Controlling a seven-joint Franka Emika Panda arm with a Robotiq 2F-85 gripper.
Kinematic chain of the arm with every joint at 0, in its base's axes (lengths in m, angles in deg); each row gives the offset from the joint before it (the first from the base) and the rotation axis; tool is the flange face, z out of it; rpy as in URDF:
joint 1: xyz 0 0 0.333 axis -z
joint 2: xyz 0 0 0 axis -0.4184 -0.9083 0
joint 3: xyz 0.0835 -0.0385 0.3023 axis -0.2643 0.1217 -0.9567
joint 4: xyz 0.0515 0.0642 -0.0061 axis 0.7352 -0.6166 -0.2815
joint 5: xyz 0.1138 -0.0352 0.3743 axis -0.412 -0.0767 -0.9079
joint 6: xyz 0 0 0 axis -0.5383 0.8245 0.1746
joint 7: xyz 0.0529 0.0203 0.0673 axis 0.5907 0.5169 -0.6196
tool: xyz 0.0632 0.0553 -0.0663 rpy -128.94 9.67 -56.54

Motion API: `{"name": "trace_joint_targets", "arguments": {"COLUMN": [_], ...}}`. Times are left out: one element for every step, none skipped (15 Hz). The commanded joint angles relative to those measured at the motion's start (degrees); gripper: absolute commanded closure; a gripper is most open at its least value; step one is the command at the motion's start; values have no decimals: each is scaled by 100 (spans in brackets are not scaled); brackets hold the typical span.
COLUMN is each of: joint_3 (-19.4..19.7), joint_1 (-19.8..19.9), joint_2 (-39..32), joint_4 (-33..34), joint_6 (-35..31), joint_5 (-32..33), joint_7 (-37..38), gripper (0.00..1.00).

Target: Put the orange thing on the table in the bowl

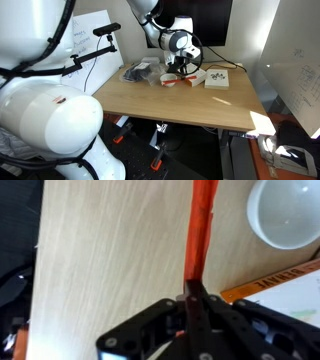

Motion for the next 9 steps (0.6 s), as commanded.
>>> {"name": "trace_joint_targets", "arguments": {"joint_3": [26, 79, 216, 302, 433, 549, 563, 597, 654], "joint_1": [-134, -231, -409, -523, -674, -816, -871, -952, -1056], "joint_2": [-96, -138, -213, -287, -406, -515, -608, -700, -805], "joint_4": [341, 406, 476, 576, 715, 860, 1017, 1160, 1317], "joint_6": [216, 145, 25, -4, -43, -41, 15, 41, 45], "joint_5": [319, 471, 728, 967, 1275, 1552, 1719, 1896, 2096], "joint_7": [434, 591, 886, 1128, 1436, 1743, 1908, 2100, 2280], "gripper": [100, 100, 100, 100, 100, 100, 100, 100, 100]}}
